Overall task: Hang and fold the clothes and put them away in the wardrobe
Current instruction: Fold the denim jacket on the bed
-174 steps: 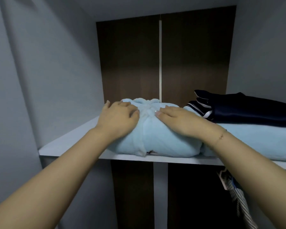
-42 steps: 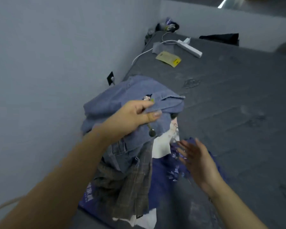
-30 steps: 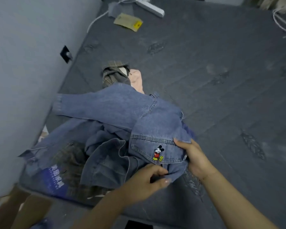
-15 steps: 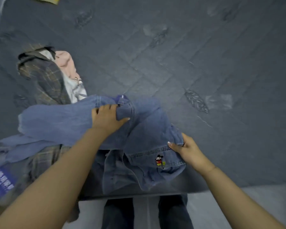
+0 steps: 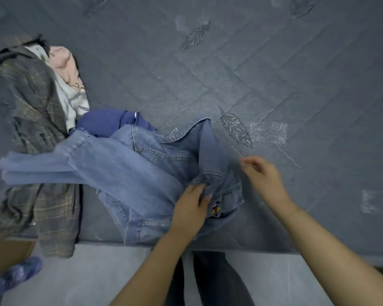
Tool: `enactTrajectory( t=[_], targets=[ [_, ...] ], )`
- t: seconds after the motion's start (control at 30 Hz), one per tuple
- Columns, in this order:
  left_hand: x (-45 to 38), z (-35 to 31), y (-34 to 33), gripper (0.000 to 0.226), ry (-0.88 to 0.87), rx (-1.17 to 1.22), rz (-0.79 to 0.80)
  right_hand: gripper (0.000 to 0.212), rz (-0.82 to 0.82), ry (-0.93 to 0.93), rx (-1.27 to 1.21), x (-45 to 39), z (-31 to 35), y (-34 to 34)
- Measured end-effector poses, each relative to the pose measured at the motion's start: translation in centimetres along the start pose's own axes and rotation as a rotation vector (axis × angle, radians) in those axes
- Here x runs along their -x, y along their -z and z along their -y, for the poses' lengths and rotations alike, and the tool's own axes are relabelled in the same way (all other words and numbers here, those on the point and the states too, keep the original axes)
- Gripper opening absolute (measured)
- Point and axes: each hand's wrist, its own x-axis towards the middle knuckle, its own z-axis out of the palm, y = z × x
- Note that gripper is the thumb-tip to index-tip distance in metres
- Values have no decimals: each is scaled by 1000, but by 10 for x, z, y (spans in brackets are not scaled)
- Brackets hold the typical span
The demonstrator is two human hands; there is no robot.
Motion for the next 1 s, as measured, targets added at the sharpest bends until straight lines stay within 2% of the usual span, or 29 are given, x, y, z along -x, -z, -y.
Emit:
enactTrajectory(
  t=[0.03, 0.07, 0.17, 0.23, 0.27, 0.3, 0.37, 0.47, 0.53, 0.6, 0.7, 0.83, 0.9, 0.97, 1.0],
  targets=[
    [3, 0, -7, 36, 2, -22, 22, 7, 70, 17, 49, -8, 6, -8],
    [5, 0, -10, 38, 22, -45, 30, 14, 121, 18, 85, -15, 12, -18],
    [0, 1, -2, 23, 75, 5, 55, 53, 240, -66, 146, -35, 25, -48],
    [-7, 0, 7, 17, 84, 52, 114, 77, 288, -78, 297, -44, 28, -66],
    [-12, 0, 13, 18, 91, 43, 141, 78, 296, -73, 394, -47, 26, -73],
    [-19, 0, 20, 20, 101, 25, 136, 70, 284, -68, 480, -48, 25, -79],
    [-36, 3, 38, 21, 104, -11, -10, 40, 204, -16, 547, -49, 20, -82],
    [-71, 11, 74, 25, 77, -13, -316, 5, 110, -7, 334, -45, 6, -68],
    [-98, 20, 91, 31, 82, -112, -378, 22, 62, -125, 71, -40, -7, -51],
    [-121, 26, 96, 42, 141, -244, -337, 10, 28, -304, -272, -29, -17, -33],
    [-145, 30, 92, 64, 141, -497, -210, 30, 34, -487, -578, -11, -32, -4],
    [-167, 32, 78, 92, 218, -739, 106, 54, 130, -491, -745, 1, -44, 22],
    [-172, 35, 72, 109, 287, -803, 204, 48, 126, -509, -855, 0, -49, 31],
    [-176, 37, 64, 119, 242, -884, 209, 40, 105, -530, -945, -3, -53, 41],
    [-178, 37, 61, 120, 169, -915, 158, 38, 93, -534, -946, -4, -55, 46]
  ],
)
